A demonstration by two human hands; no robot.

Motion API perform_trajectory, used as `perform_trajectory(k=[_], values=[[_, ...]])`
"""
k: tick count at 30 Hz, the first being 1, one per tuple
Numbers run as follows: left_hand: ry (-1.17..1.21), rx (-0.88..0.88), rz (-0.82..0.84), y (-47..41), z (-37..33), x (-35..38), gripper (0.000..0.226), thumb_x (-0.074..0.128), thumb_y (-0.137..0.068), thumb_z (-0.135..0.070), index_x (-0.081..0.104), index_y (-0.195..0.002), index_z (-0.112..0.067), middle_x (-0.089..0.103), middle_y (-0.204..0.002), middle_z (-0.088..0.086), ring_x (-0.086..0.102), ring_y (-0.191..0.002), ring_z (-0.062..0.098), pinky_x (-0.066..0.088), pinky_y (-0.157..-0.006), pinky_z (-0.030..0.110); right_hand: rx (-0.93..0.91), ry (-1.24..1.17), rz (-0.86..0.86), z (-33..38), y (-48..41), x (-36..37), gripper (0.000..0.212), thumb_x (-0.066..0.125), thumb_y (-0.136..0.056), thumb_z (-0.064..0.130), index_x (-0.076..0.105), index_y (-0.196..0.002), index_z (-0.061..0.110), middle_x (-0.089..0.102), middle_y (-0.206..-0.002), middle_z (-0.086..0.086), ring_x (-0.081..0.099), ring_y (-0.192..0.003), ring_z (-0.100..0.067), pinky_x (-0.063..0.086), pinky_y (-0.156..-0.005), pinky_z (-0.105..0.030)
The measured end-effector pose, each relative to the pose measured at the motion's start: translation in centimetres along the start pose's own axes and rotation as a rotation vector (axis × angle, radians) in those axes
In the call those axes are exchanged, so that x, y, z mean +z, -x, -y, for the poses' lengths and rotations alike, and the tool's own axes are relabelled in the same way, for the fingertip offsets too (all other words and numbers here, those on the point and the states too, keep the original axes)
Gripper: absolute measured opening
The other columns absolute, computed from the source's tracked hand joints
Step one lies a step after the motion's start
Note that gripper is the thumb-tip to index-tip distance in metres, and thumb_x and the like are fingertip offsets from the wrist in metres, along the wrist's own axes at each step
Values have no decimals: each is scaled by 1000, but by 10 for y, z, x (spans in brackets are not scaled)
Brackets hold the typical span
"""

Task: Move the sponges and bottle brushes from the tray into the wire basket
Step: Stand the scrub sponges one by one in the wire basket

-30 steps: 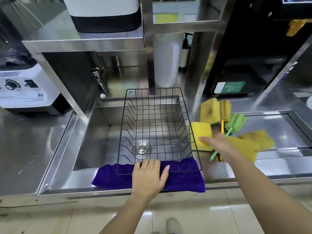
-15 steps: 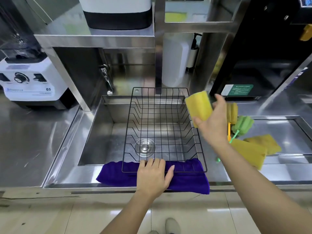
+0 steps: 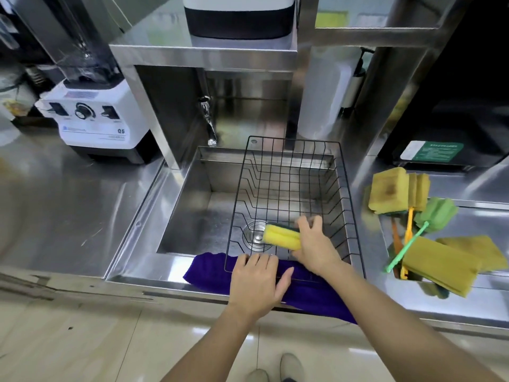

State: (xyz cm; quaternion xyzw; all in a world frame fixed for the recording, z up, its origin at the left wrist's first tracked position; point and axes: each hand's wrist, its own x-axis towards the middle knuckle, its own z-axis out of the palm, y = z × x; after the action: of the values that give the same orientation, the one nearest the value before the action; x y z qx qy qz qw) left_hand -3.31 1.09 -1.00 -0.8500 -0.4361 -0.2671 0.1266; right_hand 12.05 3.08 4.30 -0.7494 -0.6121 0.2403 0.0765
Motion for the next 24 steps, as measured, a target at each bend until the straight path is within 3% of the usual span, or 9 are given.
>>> perform_trajectory(k=[3, 6, 8, 12, 16, 19, 24], values=[[9, 3, -17, 0, 1, 3, 46, 38, -98, -44, 58, -70, -13, 54, -63, 1, 49, -59, 22, 33, -59, 35, -76, -238, 185, -5, -3, -4, 46, 73, -76, 32, 42, -104, 15, 34, -114, -3, 50, -95, -21, 44, -79, -32], [21, 15, -19, 1, 1, 5, 49, 33, -101, -43, 57, -70, -13, 53, -64, 1, 49, -60, 22, 35, -59, 35, 111, -598, 232, -9, -4, -7, 26, 65, -83, 38, 48, -85, 19, 50, -101, -2, 53, -84, -16, 51, -71, -33], [28, 22, -12, 2, 2, 6, 49, 32, -101, -43, 57, -71, -13, 53, -65, 1, 50, -60, 22, 37, -59, 35, 267, -766, 270, -13, -6, -9, 24, 66, -85, 34, 48, -79, 19, 55, -96, -4, 55, -84, -16, 56, -77, -37], [20, 26, -15, 2, 1, 5, 49, 33, -101, -43, 58, -71, -13, 54, -66, 1, 50, -62, 22, 36, -60, 35, 368, -929, 273, -11, -10, -8, 33, 75, -78, 17, 45, -93, 16, 56, -104, -10, 59, -97, -25, 57, -83, -42], [11, 25, -30, 1, 1, 4, 49, 33, -101, -42, 58, -70, -13, 55, -66, 1, 51, -63, 22, 35, -61, 35, 364, -1154, 106, 0, -14, -1, 60, 74, -74, -3, 37, -115, 19, 62, -108, -15, 62, -96, -28, 52, -67, -32], [4, 27, -41, -1, 0, 4, 49, 34, -100, -41, 57, -68, -13, 54, -65, 1, 49, -61, 22, 33, -60, 35, 308, -1113, 3, 4, -17, 3, 56, 70, -77, -7, 37, -114, 18, 58, -91, -3, 58, -94, -23, 51, -67, -25], [-6, 16, -28, -1, 1, 4, 40, 45, -94, -41, 55, -67, -13, 50, -63, 1, 47, -60, 22, 34, -60, 35, 188, -768, 110, 9, -13, 14, 46, 72, -76, 0, 44, -110, 12, 56, -106, -8, 56, -99, -25, 49, -70, -27]])
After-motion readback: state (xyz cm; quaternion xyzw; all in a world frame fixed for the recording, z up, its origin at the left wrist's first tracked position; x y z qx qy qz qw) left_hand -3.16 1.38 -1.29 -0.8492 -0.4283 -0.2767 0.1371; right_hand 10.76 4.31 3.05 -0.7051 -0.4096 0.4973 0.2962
